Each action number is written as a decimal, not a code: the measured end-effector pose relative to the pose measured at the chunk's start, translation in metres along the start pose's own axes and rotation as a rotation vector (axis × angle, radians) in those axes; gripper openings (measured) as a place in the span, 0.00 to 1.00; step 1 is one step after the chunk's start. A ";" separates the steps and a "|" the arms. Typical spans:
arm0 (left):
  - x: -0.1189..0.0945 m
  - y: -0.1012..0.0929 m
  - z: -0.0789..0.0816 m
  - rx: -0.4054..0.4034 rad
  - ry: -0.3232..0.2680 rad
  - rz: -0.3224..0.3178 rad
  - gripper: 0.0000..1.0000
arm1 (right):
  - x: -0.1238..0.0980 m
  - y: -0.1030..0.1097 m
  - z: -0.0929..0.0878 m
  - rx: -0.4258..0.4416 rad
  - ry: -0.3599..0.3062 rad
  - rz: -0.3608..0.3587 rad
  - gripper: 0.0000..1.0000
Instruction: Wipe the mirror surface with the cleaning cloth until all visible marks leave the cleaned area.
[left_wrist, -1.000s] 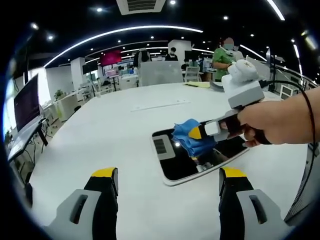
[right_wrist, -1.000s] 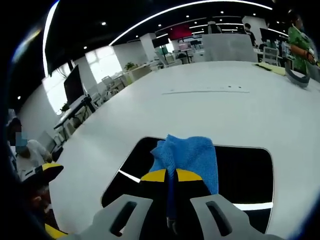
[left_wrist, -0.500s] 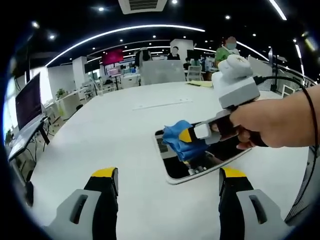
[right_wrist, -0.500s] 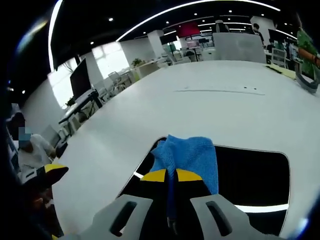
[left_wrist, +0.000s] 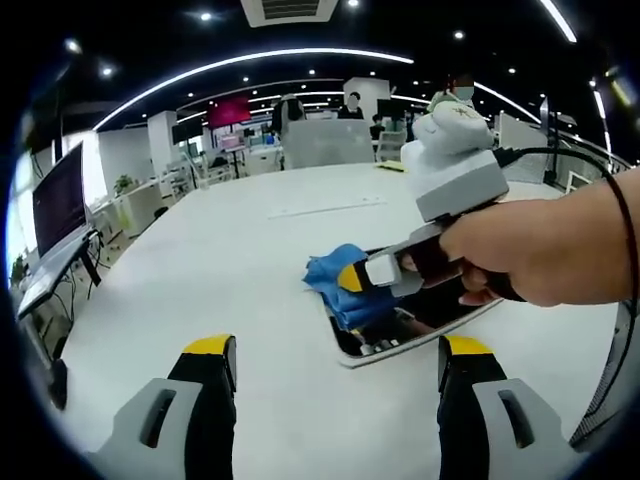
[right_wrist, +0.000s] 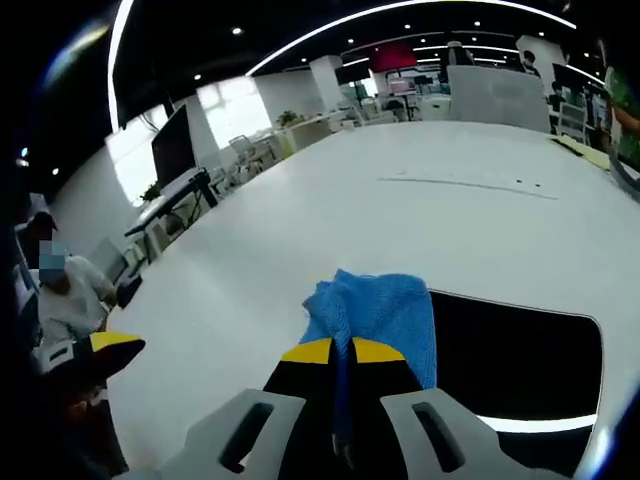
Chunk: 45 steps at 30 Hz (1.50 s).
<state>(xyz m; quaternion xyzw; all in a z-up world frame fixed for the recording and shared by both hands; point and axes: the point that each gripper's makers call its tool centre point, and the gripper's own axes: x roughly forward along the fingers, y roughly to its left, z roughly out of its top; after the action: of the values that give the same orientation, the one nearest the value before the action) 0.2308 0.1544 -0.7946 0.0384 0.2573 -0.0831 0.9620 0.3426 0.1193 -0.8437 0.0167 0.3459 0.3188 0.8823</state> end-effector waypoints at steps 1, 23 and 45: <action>0.000 0.000 0.000 -0.002 -0.001 0.000 0.83 | 0.000 0.000 0.000 -0.003 0.000 0.000 0.01; 0.000 -0.003 0.000 0.000 0.000 -0.013 0.83 | -0.004 0.003 -0.005 -0.018 -0.007 0.022 0.01; 0.002 -0.007 0.000 0.014 -0.002 -0.024 0.83 | -0.024 0.020 -0.025 -0.034 0.000 0.050 0.01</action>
<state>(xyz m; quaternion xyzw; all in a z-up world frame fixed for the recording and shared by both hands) 0.2317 0.1474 -0.7956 0.0416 0.2560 -0.0966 0.9609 0.3027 0.1171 -0.8434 0.0103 0.3399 0.3467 0.8741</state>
